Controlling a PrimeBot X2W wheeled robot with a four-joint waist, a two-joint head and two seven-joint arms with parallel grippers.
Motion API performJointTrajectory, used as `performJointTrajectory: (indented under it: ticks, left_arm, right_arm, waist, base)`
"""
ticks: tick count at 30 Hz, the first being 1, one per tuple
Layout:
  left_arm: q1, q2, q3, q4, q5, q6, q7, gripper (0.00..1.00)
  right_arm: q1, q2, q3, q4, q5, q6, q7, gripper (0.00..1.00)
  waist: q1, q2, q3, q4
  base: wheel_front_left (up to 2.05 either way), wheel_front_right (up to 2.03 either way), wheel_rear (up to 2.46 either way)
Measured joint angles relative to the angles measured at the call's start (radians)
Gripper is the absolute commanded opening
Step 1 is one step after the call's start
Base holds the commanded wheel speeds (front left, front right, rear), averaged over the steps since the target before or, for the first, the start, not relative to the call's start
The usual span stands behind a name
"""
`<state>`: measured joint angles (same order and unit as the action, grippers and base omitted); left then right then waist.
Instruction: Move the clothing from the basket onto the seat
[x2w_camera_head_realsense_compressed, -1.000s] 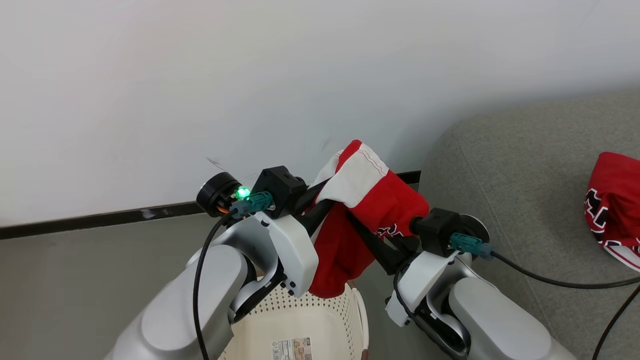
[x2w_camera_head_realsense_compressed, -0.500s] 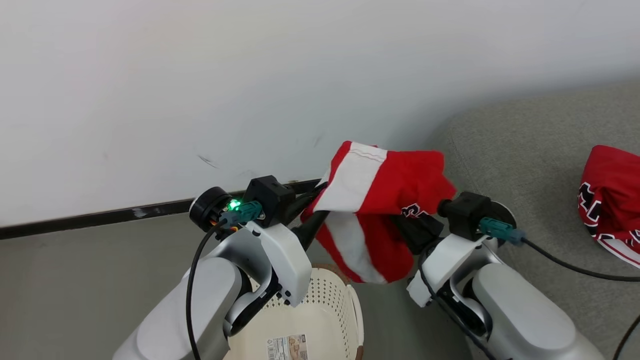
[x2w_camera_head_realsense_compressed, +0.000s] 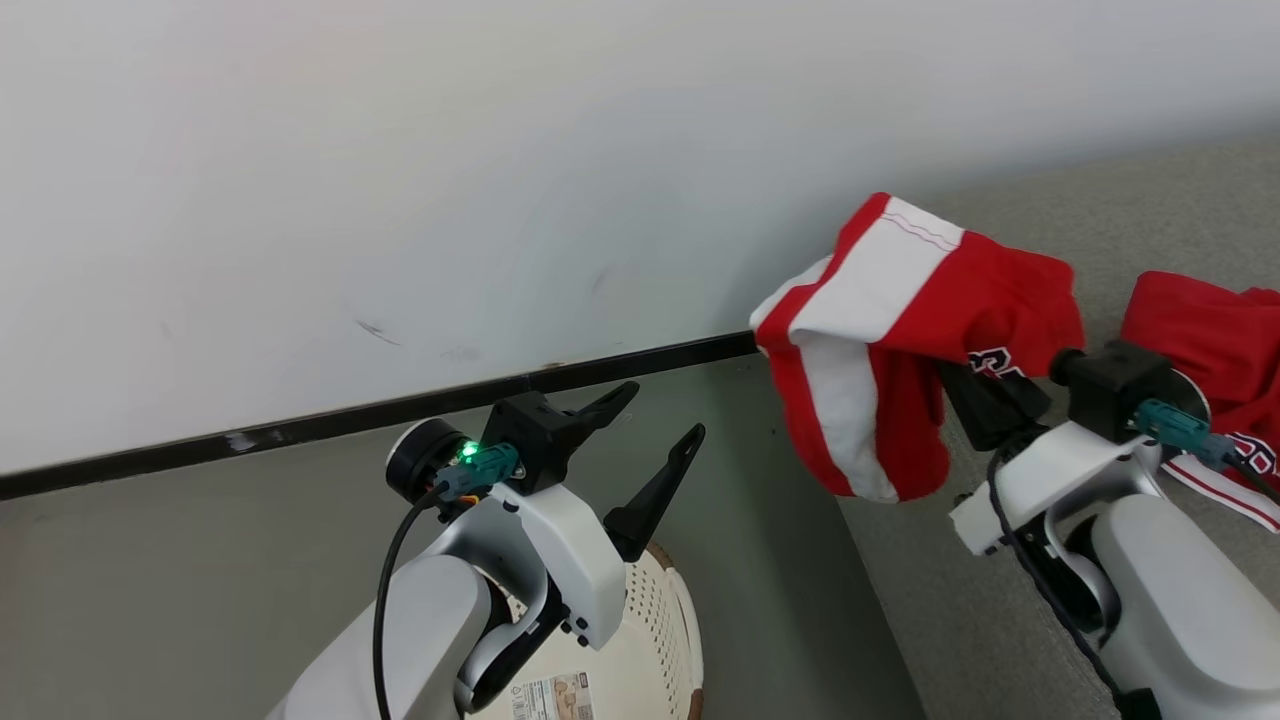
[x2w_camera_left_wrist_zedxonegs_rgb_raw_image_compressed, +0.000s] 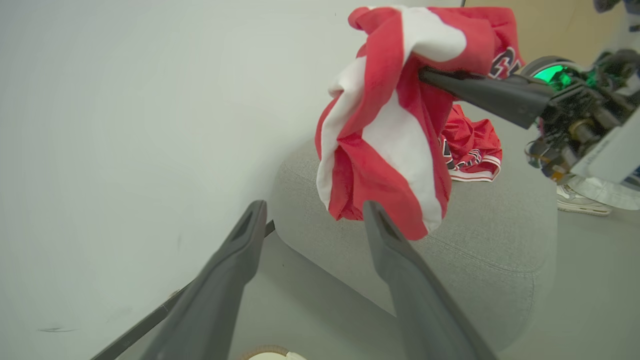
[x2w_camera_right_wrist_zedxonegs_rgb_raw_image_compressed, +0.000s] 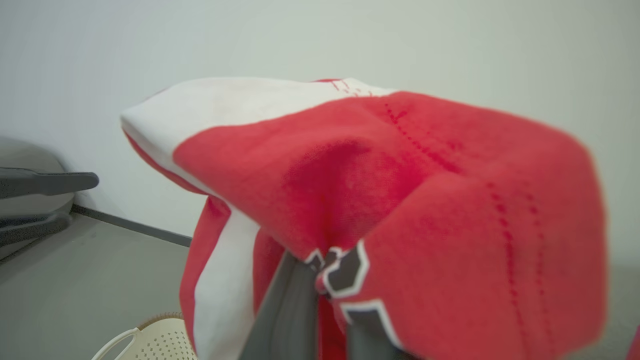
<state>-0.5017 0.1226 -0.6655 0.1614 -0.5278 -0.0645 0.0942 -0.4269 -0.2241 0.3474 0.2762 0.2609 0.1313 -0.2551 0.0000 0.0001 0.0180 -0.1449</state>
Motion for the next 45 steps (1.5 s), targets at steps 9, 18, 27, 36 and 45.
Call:
performJointTrajectory:
  ticks: [9, 18, 27, 36, 45]
  left_arm:
    - [0.024, -0.021, -0.03, 0.003, -0.002, -0.008, -0.034, 1.0]
    - [0.044, -0.033, -0.061, 0.009, -0.012, -0.015, -0.057, 1.0]
    - [0.066, -0.049, -0.079, 0.012, -0.019, -0.022, -0.081, 1.0]
    - [0.088, -0.047, -0.069, 0.013, -0.017, -0.006, -0.109, 1.0]
    - [0.101, -0.028, -0.056, -0.006, 0.003, 0.036, -0.113, 1.0]
  right_arm:
    - [0.111, -0.058, -0.153, -0.049, -0.036, 0.0, 0.0, 0.0]
    - [0.241, -0.061, -0.268, -0.086, -0.059, 0.0, 0.0, 0.0]
    - [0.317, -0.054, -0.307, -0.132, -0.068, 0.0, 0.0, 0.0]
    - [0.317, -0.047, -0.243, -0.136, -0.066, 0.0, 0.0, 0.0]
    - [0.154, -0.073, -0.191, -0.095, -0.011, 0.0, 0.02, 0.0]
  waist:
    - [0.0, 0.0, -0.005, -0.054]
    - [0.0, 0.0, -0.013, -0.123]
    - [0.0, 0.0, -0.022, -0.197]
    - [0.0, 0.0, -0.026, -0.259]
    - [0.0, 0.0, 0.0, -0.278]
  base:
    - [0.0, 0.0, 0.0]
    - [0.0, 0.0, 0.0]
    - [0.0, 0.0, 0.0]
    - [0.0, 0.0, 0.0]
    - [0.0, 0.0, 0.0]
